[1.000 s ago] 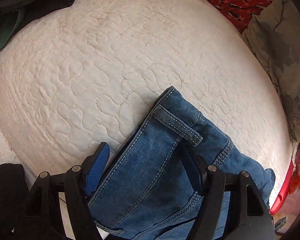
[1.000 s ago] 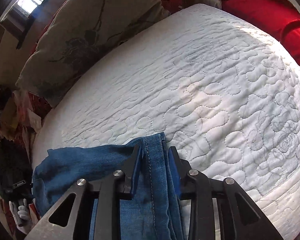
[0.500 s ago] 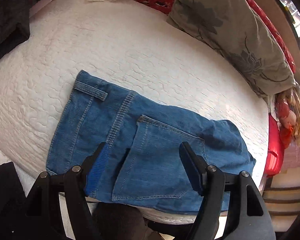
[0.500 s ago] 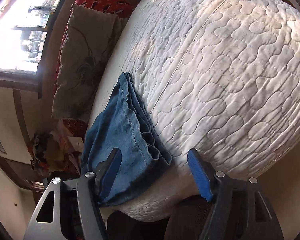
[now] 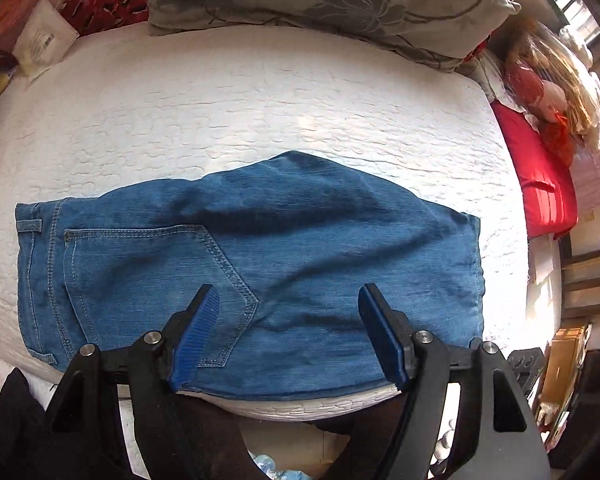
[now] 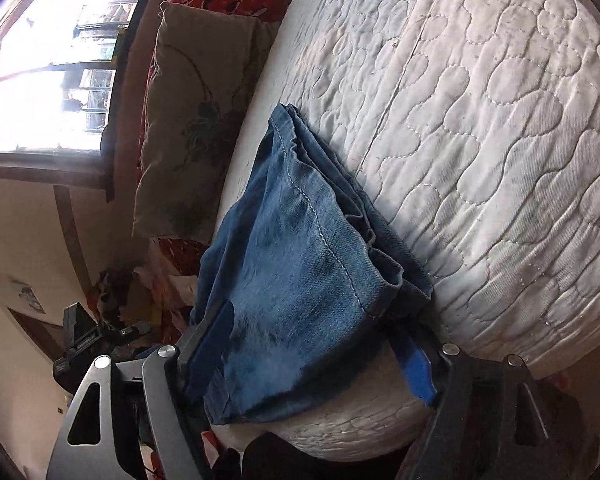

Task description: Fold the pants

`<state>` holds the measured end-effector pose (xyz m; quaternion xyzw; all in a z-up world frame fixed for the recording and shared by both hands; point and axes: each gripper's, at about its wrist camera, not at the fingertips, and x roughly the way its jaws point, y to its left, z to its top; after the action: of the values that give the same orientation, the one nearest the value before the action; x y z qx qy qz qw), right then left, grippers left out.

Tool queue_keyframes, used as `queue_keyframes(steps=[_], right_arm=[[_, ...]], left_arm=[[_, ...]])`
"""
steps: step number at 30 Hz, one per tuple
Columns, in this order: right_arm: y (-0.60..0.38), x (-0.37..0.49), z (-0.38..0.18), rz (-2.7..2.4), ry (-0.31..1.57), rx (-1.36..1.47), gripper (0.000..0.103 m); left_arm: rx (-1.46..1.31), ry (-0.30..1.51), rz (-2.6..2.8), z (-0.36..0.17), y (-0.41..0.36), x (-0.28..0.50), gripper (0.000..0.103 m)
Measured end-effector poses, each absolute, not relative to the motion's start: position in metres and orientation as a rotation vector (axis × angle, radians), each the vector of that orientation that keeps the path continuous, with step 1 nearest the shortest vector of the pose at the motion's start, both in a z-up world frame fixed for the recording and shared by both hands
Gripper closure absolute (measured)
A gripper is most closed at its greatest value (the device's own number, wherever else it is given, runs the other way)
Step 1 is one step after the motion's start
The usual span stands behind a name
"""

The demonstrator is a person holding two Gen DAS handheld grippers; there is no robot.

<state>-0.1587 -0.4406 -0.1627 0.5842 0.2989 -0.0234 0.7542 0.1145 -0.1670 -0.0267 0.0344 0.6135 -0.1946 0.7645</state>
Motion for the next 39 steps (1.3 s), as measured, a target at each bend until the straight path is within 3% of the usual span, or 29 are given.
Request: queue_keyframes(steps=[3, 10, 11, 12, 18, 23, 32, 39], right_arm=[[-0.441, -0.161, -0.165, -0.006, 0.619, 1.296, 0.012], [-0.443, -0.172, -0.167, -0.031, 0.635, 1.279, 0.01], [-0.44, -0.169, -0.165, -0.031, 0.639, 1.254, 0.001], [-0.437, -0.164, -0.162, -0.016, 0.645, 1.223, 0.0], [-0.417, -0.154, -0.155, -0.157, 0.641, 1.119, 0.0], [-0.434, -0.174, -0.178, -0.096, 0.475, 1.338, 0.0], [-0.441, -0.178, -0.191, -0.036, 0.391, 1.457, 0.0], [-0.447, -0.186, -0.196, -0.015, 0.381, 1.527, 0.0]], left_arm=[[0.141, 1.338, -0.444, -0.027, -0.201, 0.114, 0.031], [0.324, 1.323, -0.552, -0.032, -0.299, 0.113, 0.031], [0.352, 1.322, -0.57, -0.035, -0.316, 0.114, 0.031], [0.378, 1.331, -0.593, -0.039, -0.333, 0.115, 0.031], [0.598, 1.343, -0.726, -0.072, -0.43, 0.116, 0.031], [0.792, 1.354, -0.89, -0.096, -0.474, 0.112, 0.031], [1.004, 1.377, -1.052, -0.138, -0.498, 0.105, 0.029], [1.048, 1.296, -1.097, -0.138, -0.506, 0.096, 0.024]])
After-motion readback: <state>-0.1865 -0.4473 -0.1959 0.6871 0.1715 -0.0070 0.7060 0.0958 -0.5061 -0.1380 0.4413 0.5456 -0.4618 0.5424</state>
